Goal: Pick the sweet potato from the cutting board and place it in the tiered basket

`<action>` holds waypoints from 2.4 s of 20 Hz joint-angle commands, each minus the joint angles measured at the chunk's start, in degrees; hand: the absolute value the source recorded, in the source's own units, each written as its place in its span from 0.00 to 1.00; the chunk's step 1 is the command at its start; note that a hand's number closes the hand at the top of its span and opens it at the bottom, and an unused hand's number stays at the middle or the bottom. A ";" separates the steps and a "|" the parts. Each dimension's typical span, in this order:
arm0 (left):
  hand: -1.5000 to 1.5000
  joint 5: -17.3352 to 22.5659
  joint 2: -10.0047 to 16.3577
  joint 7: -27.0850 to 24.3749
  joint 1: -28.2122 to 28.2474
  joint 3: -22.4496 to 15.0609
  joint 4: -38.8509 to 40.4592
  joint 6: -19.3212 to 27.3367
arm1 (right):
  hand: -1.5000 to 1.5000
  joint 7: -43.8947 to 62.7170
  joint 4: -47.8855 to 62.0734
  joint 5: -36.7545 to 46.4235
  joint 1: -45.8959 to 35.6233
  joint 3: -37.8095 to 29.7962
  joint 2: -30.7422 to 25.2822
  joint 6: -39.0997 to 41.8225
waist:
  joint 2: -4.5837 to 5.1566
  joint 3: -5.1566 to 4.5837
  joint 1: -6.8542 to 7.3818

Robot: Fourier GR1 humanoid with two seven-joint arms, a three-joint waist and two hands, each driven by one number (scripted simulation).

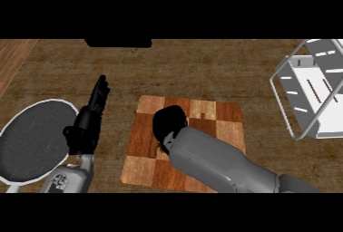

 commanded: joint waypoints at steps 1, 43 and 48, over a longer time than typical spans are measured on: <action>0.50 -0.84 -0.01 -1.60 2.51 0.14 -0.63 -0.17 | 1.00 -0.31 0.29 3.36 -0.17 1.57 0.57 0.59 | 0.19 -0.01 0.16; 0.50 -2.99 -1.67 0.98 2.35 0.38 -2.28 0.54 | 1.00 -6.87 -60.86 -34.80 38.44 -61.70 -80.52 -17.36 | -0.11 -0.01 -1.88; 0.50 -1.71 -1.66 -0.99 0.44 2.22 1.02 -1.53 | 1.00 -14.34 -50.71 -28.30 38.12 -64.33 -76.72 -12.59 | 0.22 -0.02 -0.67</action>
